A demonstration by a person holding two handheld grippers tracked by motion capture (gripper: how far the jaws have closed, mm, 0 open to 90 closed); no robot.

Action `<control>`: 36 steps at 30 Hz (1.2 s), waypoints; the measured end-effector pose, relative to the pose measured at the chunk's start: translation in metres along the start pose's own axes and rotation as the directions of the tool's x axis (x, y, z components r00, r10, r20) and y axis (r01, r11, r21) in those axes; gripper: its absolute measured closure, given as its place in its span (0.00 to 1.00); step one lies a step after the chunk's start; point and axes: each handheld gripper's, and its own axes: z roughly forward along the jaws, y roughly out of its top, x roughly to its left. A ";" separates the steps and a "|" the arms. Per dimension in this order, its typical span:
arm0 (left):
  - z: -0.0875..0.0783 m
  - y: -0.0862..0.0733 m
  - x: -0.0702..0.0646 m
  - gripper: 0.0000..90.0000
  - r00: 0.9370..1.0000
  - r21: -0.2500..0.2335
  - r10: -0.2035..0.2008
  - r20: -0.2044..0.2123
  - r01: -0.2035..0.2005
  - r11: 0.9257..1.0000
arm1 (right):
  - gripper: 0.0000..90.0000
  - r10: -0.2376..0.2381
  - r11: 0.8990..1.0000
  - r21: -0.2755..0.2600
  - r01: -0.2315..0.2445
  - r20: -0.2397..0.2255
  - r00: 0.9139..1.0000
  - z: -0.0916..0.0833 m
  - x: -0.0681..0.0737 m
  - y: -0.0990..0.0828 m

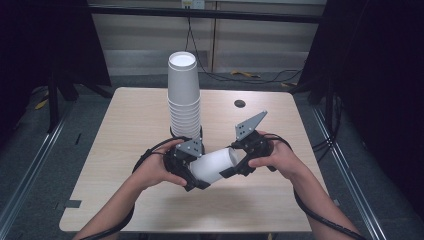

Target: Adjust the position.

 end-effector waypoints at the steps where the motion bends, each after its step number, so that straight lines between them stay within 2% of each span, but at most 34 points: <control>1: 0.000 0.000 0.001 0.04 1.000 -0.004 0.001 0.008 -0.001 1.000 | 0.27 -0.001 1.000 -0.001 0.001 0.004 1.000 0.000 0.000 0.000; 2: 0.000 0.000 0.001 0.06 1.000 -0.008 0.018 0.016 -0.018 1.000 | 0.27 -0.002 1.000 -0.002 0.002 0.004 1.000 0.000 -0.001 0.000; 8: -0.001 0.001 0.000 0.18 1.000 0.004 0.016 0.016 -0.016 1.000 | 0.28 -0.003 1.000 0.000 0.003 0.005 1.000 0.000 -0.001 0.001; 11: -0.004 0.003 -0.002 0.21 1.000 0.015 -0.018 0.009 0.018 1.000 | 0.28 -0.017 1.000 0.007 0.017 0.012 1.000 0.001 0.000 0.002; 13: -0.005 0.003 -0.003 0.22 1.000 0.028 -0.019 0.000 0.019 0.999 | 0.28 -0.027 0.999 0.038 0.026 0.024 0.999 0.002 0.001 0.003; 14: -0.006 0.005 -0.004 0.22 1.000 0.049 -0.021 -0.004 0.021 0.999 | 0.28 -0.042 0.998 0.039 0.041 0.030 0.999 0.003 0.002 0.004; 17: -0.007 0.006 -0.005 0.23 0.999 0.072 -0.047 0.004 0.047 0.996 | 0.26 -0.071 0.996 0.062 0.068 0.043 0.997 0.006 0.005 0.005; 21: -0.007 0.007 -0.006 0.23 1.000 0.121 -0.028 -0.006 0.029 0.992 | 0.17 -0.106 0.990 0.104 0.097 0.081 0.991 0.007 0.006 0.007; 23: -0.006 0.006 -0.007 0.23 1.000 0.142 -0.029 -0.010 0.030 0.989 | 0.17 -0.121 0.986 0.122 0.110 0.086 0.989 0.006 0.008 0.008; 26: -0.005 0.007 -0.007 0.23 0.999 0.162 -0.038 -0.010 0.039 0.986 | 0.15 -0.149 0.976 0.177 0.129 0.102 0.984 0.005 0.009 0.010; 30: -0.005 0.009 -0.006 0.22 0.999 0.181 -0.037 -0.019 0.040 0.983 | 0.15 -0.193 0.946 0.282 0.158 0.103 0.976 0.007 0.012 0.013; 31: -0.005 0.010 -0.006 0.22 0.999 0.183 -0.030 -0.011 0.032 0.983 | 0.15 -0.203 0.938 0.309 0.159 0.115 0.972 0.007 0.013 0.015; 36: -0.002 0.010 -0.006 0.22 0.999 0.206 -0.037 -0.024 0.041 0.978 | 0.16 -0.216 0.920 0.357 0.161 0.118 0.969 0.009 0.015 0.019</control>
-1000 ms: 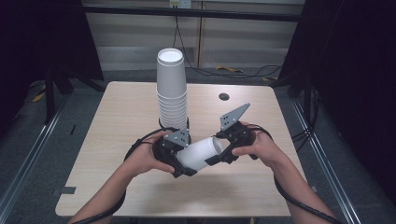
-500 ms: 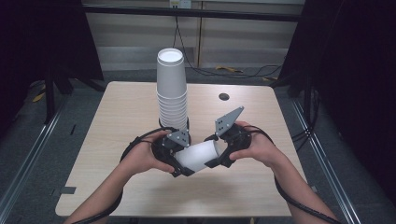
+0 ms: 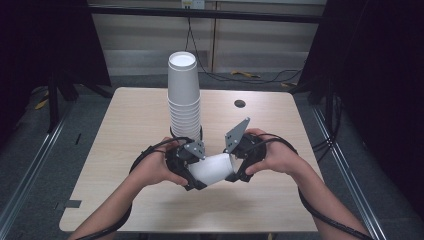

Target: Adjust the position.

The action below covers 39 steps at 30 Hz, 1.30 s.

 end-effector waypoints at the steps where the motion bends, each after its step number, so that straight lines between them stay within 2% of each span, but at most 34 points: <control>1: 0.000 0.000 0.000 0.22 1.000 0.005 0.008 0.001 -0.008 1.000 | 0.16 0.002 1.000 0.014 -0.002 0.003 1.000 0.000 0.000 0.001; 4: 0.001 0.001 0.000 0.22 1.000 0.017 0.006 0.002 -0.006 1.000 | 0.16 -0.007 0.997 0.075 0.006 0.012 1.000 0.002 0.002 0.004; 7: 0.002 0.002 0.000 0.21 1.000 0.033 0.004 -0.004 -0.004 0.999 | 0.16 -0.036 0.992 0.126 0.033 0.020 0.999 0.004 0.003 0.009; 9: 0.003 0.002 0.000 0.21 1.000 0.038 0.005 -0.003 -0.005 0.999 | 0.17 -0.034 0.988 0.153 0.031 0.018 0.999 0.005 0.005 0.012; 11: 0.004 0.003 0.000 0.21 1.000 0.042 0.010 0.003 -0.010 0.999 | 0.18 -0.063 0.981 0.184 0.058 0.021 0.998 0.007 0.004 0.015; 13: 0.005 0.003 -0.001 0.21 1.000 0.046 0.016 -0.001 -0.016 0.999 | 0.19 -0.059 0.974 0.221 0.052 0.025 0.998 0.009 0.005 0.017; 16: 0.006 0.004 -0.001 0.21 1.000 0.055 0.026 -0.002 -0.026 0.998 | 0.20 -0.062 0.970 0.236 0.057 0.011 0.998 0.012 0.005 0.021; 20: 0.007 0.004 -0.002 0.21 1.000 0.059 0.014 -0.002 -0.014 0.998 | 0.22 -0.064 0.965 0.256 0.063 -0.004 0.998 0.015 0.007 0.024; 22: 0.007 0.006 -0.001 0.21 0.999 0.065 0.034 0.003 -0.034 0.997 | 0.22 -0.067 0.959 0.275 0.066 -0.006 0.998 0.016 0.007 0.026; 28: 0.008 0.006 -0.002 0.21 0.999 0.075 0.039 0.002 -0.039 0.996 | 0.24 -0.078 0.951 0.299 0.077 -0.009 0.997 0.019 0.008 0.029; 29: 0.009 0.006 -0.002 0.21 0.999 0.076 0.047 0.004 -0.047 0.996 | 0.24 -0.087 0.946 0.312 0.087 -0.013 0.996 0.020 0.008 0.030; 35: 0.012 0.006 -0.003 0.21 0.999 0.091 0.042 0.004 -0.042 0.995 | 0.28 -0.080 0.945 0.316 0.083 -0.021 0.997 0.023 0.009 0.030; 39: 0.014 0.006 -0.003 0.21 0.999 0.090 0.038 0.002 -0.038 0.995 | 0.28 -0.078 0.941 0.327 0.089 -0.048 0.996 0.025 0.009 0.030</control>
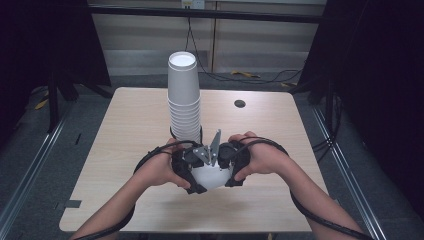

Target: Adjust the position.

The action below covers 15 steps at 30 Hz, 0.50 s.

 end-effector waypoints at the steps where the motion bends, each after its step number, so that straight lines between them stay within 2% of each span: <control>1: 0.000 0.000 0.000 0.21 1.000 0.001 -0.003 0.000 0.003 1.000 | 0.28 0.007 1.000 0.003 -0.007 0.000 1.000 0.000 0.000 0.000; 6: -0.001 0.001 -0.001 0.21 1.000 0.016 -0.002 -0.009 0.002 1.000 | 0.29 0.023 1.000 -0.015 -0.023 -0.004 1.000 0.004 0.000 -0.002; 7: -0.001 0.001 -0.001 0.21 1.000 0.016 0.002 -0.010 -0.001 1.000 | 0.29 0.014 1.000 -0.019 -0.014 0.002 1.000 0.004 -0.001 -0.002; 11: -0.002 0.001 0.000 0.21 1.000 0.020 -0.007 0.020 0.007 1.000 | 0.30 0.015 1.000 -0.027 -0.015 -0.006 1.000 0.008 0.000 -0.004; 13: -0.002 0.000 0.001 0.21 1.000 0.014 -0.003 0.031 0.002 1.000 | 0.30 0.038 0.999 -0.028 -0.039 -0.005 0.999 0.008 0.000 -0.005; 15: -0.002 0.000 0.001 0.20 1.000 0.012 0.001 0.022 -0.001 1.000 | 0.31 0.036 0.999 -0.038 -0.036 -0.006 0.999 0.008 0.000 -0.006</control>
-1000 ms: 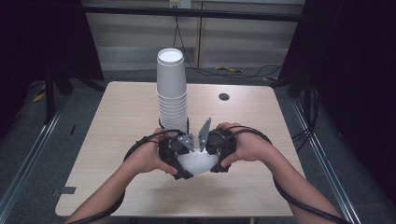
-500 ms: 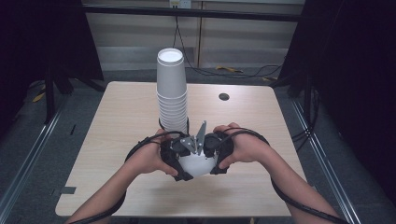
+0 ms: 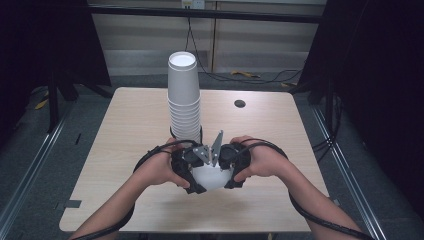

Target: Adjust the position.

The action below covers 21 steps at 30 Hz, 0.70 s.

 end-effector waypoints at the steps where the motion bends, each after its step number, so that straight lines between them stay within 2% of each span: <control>1: 0.000 0.000 0.000 0.20 1.000 -0.007 -0.002 0.000 0.002 1.000 | 0.31 0.000 1.000 -0.009 0.000 -0.002 1.000 0.000 0.000 -0.001; 4: -0.001 -0.002 0.002 0.19 1.000 -0.018 -0.005 -0.005 0.005 1.000 | 0.31 0.027 0.999 -0.020 -0.027 -0.001 1.000 0.001 0.001 -0.003; 8: -0.002 -0.005 0.006 0.16 1.000 -0.057 -0.001 -0.003 0.001 0.998 | 0.31 0.042 0.998 -0.042 -0.042 0.005 0.999 0.001 0.000 -0.005; 15: -0.003 -0.008 0.007 0.12 1.000 -0.092 0.000 0.015 0.001 0.996 | 0.30 0.064 0.996 -0.067 -0.064 0.001 0.998 0.002 0.000 -0.009; 17: -0.004 -0.008 0.007 0.12 1.000 -0.101 0.001 0.017 0.001 0.995 | 0.30 0.058 0.995 -0.078 -0.057 -0.002 0.998 0.004 0.000 -0.011; 19: -0.004 -0.008 0.007 0.11 1.000 -0.106 0.005 0.010 -0.004 0.994 | 0.30 0.067 0.994 -0.085 -0.068 -0.010 0.998 0.005 0.000 -0.012; 21: -0.005 -0.008 0.007 0.11 1.000 -0.110 0.026 0.005 -0.025 0.994 | 0.30 0.070 0.994 -0.088 -0.071 -0.008 0.998 0.005 0.000 -0.013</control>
